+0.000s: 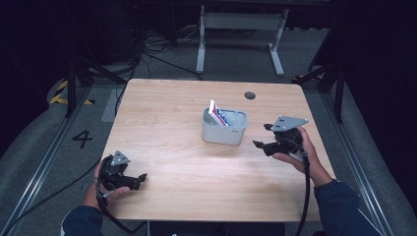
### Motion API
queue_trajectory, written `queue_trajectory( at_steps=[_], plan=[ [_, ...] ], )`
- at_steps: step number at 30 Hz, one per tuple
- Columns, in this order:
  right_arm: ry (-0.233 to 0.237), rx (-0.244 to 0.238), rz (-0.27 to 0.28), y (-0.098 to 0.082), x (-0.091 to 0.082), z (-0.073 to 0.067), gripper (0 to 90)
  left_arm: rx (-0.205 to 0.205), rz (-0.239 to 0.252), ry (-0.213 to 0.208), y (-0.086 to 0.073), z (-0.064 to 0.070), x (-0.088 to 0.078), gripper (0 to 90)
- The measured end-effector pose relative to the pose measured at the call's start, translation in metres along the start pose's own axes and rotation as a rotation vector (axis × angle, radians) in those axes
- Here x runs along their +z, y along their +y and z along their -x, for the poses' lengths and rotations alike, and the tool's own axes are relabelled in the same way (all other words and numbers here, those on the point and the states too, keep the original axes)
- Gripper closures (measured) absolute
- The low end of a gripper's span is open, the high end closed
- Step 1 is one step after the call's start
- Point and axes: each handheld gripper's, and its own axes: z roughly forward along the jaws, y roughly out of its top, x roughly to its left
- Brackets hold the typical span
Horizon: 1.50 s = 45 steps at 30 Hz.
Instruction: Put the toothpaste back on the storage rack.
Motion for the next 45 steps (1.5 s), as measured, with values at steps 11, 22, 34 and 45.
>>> queue_trajectory(
  at_steps=[11,22,34,45],
  plan=[
    [-0.023,-0.006,-0.059,-0.029,-0.003,-0.006,28.3,-0.001,0.000,0.000,0.000,0.000,0.000,0.5],
    [-0.067,0.047,-0.112,-0.070,-0.012,-0.003,28.6,0.000,0.000,0.001,0.000,0.000,0.000,0.5],
    [-0.075,0.121,-0.151,-0.119,-0.026,-0.002,28.4,-0.001,0.000,0.002,0.000,0.000,0.000,0.5],
    [-0.070,0.257,-0.134,-0.162,-0.045,-0.002,26.8,-0.003,0.000,0.003,0.000,0.000,0.000,0.5]
  ],
)
